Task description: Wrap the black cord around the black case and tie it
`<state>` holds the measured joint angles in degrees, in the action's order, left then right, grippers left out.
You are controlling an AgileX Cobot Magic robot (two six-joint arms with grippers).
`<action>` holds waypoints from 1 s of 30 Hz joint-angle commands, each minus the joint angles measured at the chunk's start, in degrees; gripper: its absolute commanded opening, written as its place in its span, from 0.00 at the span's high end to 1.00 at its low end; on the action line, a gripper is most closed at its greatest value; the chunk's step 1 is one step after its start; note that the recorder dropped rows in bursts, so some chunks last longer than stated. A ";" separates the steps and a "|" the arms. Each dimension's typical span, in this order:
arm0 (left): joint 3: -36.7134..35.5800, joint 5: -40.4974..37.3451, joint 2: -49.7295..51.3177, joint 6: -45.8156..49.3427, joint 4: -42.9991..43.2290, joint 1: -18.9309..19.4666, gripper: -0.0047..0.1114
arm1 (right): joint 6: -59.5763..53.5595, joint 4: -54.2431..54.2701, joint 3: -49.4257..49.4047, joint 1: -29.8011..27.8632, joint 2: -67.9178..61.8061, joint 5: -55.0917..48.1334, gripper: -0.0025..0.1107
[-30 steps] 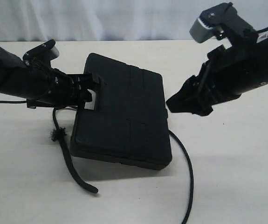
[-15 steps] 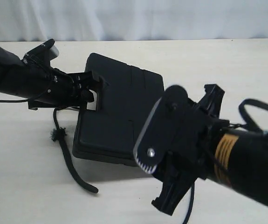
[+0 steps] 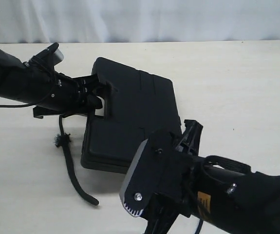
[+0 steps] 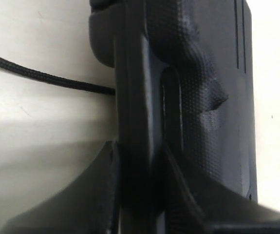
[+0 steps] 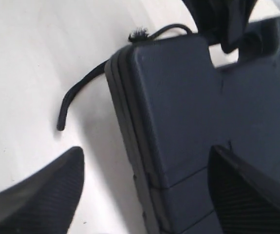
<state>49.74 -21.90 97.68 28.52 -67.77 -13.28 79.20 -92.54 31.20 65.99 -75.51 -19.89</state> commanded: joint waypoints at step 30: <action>3.68 -4.93 -1.23 0.36 -3.62 -0.16 0.96 | 5.62 -7.40 5.29 0.10 -20.50 -16.20 0.26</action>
<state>52.41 -25.37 97.68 28.82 -69.40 -13.28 79.39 -98.71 35.65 65.99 -94.63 -35.13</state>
